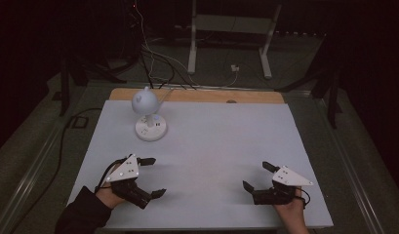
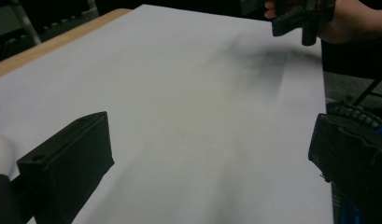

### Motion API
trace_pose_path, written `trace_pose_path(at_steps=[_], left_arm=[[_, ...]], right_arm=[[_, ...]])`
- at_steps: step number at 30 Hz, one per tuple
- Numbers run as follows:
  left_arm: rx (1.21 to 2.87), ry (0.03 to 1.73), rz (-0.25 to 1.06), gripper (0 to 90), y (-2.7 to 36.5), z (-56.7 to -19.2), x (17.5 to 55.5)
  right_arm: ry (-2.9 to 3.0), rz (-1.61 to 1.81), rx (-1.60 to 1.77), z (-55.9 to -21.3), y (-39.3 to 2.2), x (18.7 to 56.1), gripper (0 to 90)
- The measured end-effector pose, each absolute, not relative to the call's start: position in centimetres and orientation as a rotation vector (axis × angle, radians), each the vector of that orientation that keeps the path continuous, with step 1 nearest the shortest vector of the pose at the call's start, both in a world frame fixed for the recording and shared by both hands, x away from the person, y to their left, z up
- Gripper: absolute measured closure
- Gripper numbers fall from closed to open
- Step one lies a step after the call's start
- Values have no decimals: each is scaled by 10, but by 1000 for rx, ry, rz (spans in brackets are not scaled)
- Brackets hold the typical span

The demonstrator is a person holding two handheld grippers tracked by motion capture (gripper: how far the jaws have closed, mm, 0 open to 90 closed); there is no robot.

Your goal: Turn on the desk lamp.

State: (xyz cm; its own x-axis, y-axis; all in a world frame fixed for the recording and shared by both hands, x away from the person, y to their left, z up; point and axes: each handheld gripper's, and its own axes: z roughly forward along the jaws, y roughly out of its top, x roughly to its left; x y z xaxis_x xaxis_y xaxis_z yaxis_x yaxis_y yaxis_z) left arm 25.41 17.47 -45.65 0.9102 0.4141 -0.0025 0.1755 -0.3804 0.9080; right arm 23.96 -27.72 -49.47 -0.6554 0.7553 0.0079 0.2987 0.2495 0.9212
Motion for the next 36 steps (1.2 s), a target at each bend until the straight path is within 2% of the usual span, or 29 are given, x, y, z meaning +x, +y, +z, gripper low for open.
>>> trace_pose_path(at_steps=[20,36], left_arm=[[1911,527,336,2,169,-444,285],[1868,689,434,2,163,-450,313]], right_arm=[[2082,1404,968,-495,-277,239,0],[2072,1417,970,-495,-278,240,0]])
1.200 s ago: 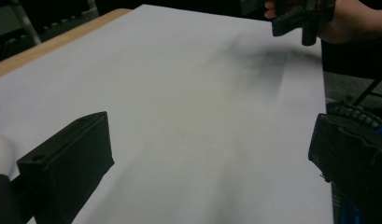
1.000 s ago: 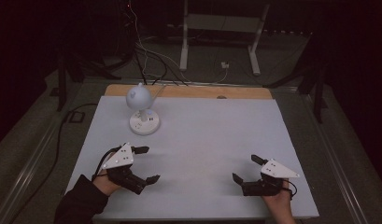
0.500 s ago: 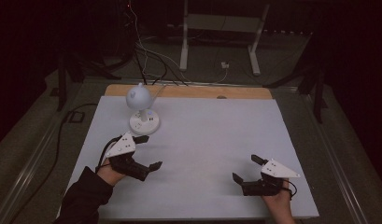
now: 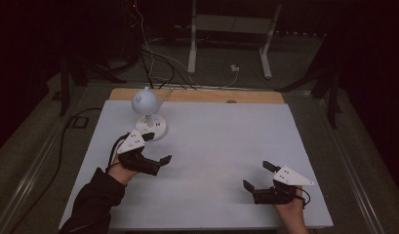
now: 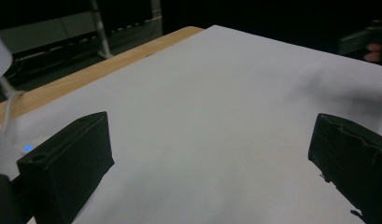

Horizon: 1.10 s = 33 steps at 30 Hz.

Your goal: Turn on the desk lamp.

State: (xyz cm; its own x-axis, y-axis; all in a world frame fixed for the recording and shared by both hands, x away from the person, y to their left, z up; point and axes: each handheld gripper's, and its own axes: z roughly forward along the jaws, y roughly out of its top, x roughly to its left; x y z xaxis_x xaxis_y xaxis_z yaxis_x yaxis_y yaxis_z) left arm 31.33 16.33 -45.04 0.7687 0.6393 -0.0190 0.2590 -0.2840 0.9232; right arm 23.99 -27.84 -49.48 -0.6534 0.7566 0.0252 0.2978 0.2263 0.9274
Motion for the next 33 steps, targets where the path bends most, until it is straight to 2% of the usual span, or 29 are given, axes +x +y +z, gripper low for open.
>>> trace_pose_path(at_steps=[20,30,33], left_arm=[[1843,857,520,3,148,-460,342],[1817,945,506,3,143,-466,356],[1798,1012,567,2,142,-470,361]], right_arm=[[2070,1420,966,-495,-279,240,0],[2072,1423,973,-495,-281,240,0],[2068,1429,974,-495,-281,241,0]])
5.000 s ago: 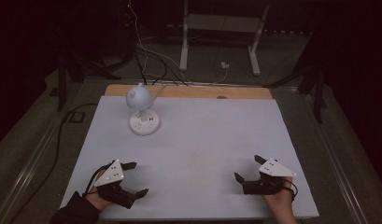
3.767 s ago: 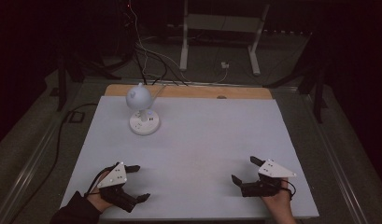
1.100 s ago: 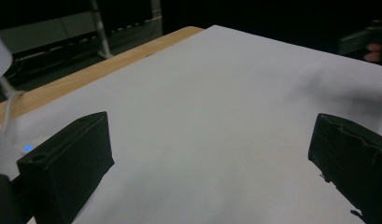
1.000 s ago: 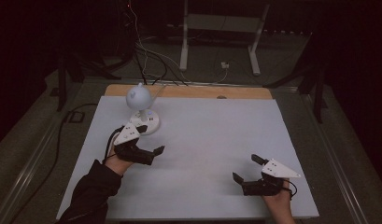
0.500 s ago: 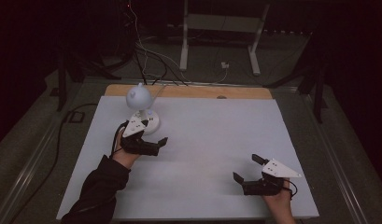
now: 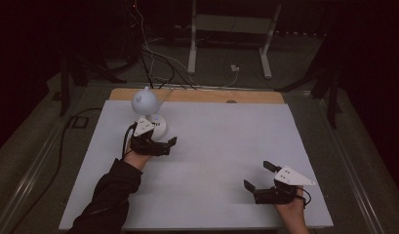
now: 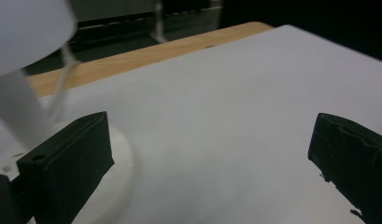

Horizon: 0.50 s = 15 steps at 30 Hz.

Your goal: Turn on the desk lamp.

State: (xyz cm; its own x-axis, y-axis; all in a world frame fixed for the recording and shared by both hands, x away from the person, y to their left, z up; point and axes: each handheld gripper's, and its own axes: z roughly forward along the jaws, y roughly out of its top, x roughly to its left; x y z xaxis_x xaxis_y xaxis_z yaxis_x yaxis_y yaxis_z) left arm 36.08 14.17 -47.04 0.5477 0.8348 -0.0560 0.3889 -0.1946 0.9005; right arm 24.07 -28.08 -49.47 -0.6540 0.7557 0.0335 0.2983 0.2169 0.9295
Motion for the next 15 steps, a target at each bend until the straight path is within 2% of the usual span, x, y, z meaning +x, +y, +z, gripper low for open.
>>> trace_pose_path(at_steps=[4,8,15], left_arm=[[1776,1077,625,3,139,-475,365],[1765,1121,611,4,138,-478,368],[1727,1231,709,94,131,-486,369]], right_arm=[[2071,1429,973,-495,-281,241,0],[2074,1433,984,-495,-282,241,0],[2072,1437,979,-495,-281,241,0]])
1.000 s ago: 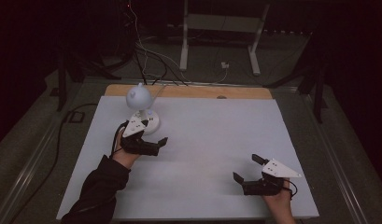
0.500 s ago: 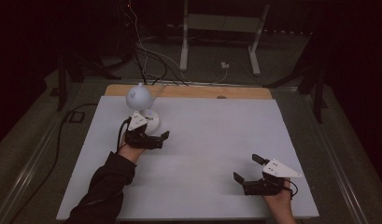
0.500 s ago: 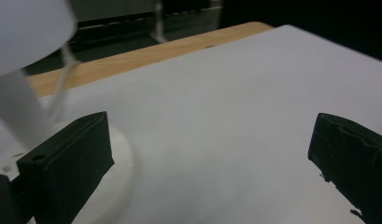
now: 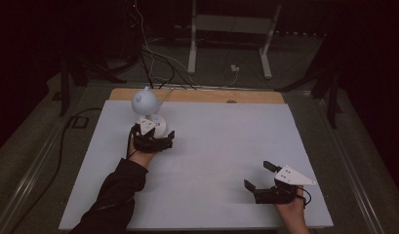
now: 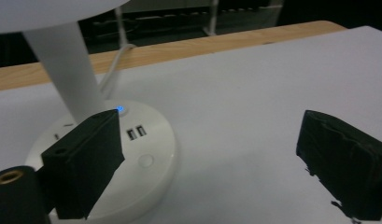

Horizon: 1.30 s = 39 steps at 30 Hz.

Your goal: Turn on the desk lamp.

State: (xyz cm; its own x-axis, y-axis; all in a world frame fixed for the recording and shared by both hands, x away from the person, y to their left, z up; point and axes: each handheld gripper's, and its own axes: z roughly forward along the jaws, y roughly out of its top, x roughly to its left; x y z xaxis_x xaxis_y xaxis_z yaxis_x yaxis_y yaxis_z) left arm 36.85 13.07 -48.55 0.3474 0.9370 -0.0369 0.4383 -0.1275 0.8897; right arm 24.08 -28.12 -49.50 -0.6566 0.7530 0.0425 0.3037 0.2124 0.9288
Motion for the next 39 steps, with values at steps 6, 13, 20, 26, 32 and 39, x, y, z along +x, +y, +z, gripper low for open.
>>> trace_pose_path(at_steps=[6,13,20,26,32,39], left_arm=[[1661,1318,828,206,126,-491,368],[1637,1337,857,433,128,-493,371],[1683,1288,900,685,133,-499,374],[1711,1266,870,792,140,-508,378],[1737,1247,843,883,146,-512,384],[1750,1218,837,900,148,-521,390]], right_arm=[[2073,1438,973,-495,-281,241,0],[2066,1439,976,-494,-283,241,0],[2067,1450,987,-494,-283,241,0],[2072,1453,984,-495,-283,241,0],[2071,1462,991,-495,-283,241,0],[2072,1460,990,-495,-283,241,0]])
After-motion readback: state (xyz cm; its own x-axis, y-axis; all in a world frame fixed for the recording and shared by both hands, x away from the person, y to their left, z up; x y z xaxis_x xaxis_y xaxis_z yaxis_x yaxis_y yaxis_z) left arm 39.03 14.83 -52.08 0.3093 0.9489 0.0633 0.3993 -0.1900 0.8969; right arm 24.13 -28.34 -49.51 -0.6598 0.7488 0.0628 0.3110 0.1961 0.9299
